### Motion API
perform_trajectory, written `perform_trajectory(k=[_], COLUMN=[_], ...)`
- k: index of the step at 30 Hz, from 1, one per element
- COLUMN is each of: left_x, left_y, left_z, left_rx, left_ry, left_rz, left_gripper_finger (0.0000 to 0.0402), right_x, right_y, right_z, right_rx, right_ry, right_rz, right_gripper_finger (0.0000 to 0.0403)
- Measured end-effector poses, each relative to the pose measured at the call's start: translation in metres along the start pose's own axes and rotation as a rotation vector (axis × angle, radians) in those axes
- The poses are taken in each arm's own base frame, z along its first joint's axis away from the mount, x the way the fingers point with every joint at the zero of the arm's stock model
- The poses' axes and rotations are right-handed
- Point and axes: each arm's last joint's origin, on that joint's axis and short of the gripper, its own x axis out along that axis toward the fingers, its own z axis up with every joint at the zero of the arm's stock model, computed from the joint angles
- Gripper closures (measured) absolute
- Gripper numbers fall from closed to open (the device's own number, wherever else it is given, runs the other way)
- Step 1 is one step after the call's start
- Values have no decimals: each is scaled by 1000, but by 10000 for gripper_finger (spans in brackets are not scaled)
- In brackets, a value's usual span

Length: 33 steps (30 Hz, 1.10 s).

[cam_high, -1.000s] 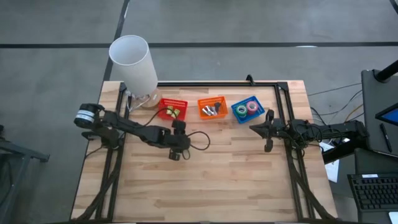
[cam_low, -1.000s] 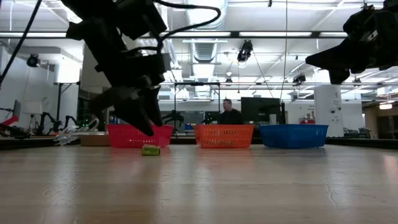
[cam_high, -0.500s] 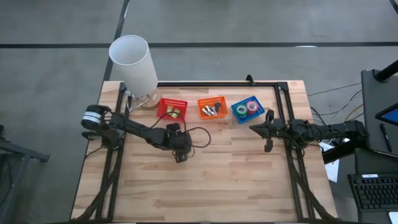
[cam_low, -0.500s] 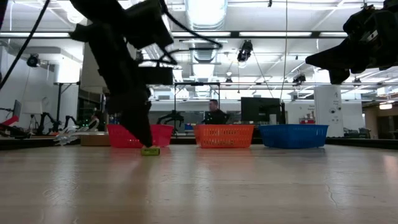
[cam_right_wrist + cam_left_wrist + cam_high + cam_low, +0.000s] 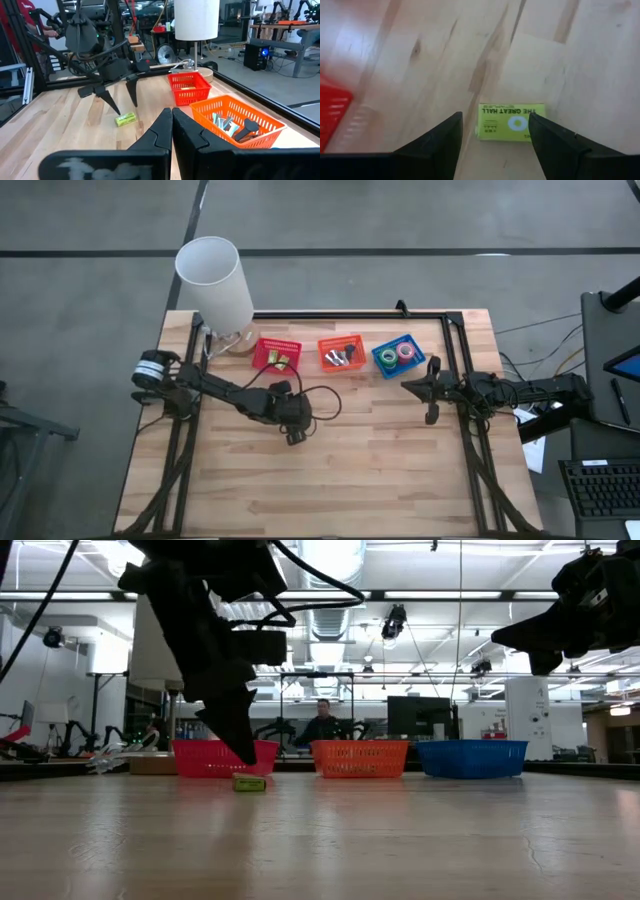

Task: Pick and place Stapler, Stapler remover, tape
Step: Put the green staple box into the red bin

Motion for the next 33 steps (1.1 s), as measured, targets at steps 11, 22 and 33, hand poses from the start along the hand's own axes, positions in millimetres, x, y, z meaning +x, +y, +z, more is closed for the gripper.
perform_trajectory(k=[11, 22, 33], left_x=[2, 23, 26], left_y=[-6, -12, -14], left_z=[2, -7, -8], left_rx=[-26, -25, -9], left_ry=[-49, 31, 48], left_rz=[0, -10, -31], left_gripper_finger=[94, 75, 80], right_x=[0, 0, 0], right_y=[0, 0, 0], right_z=[0, 0, 0], right_rx=[0, 0, 0], right_ry=[0, 0, 1], right_rz=[0, -1, 0], right_gripper_finger=[394, 394, 394])
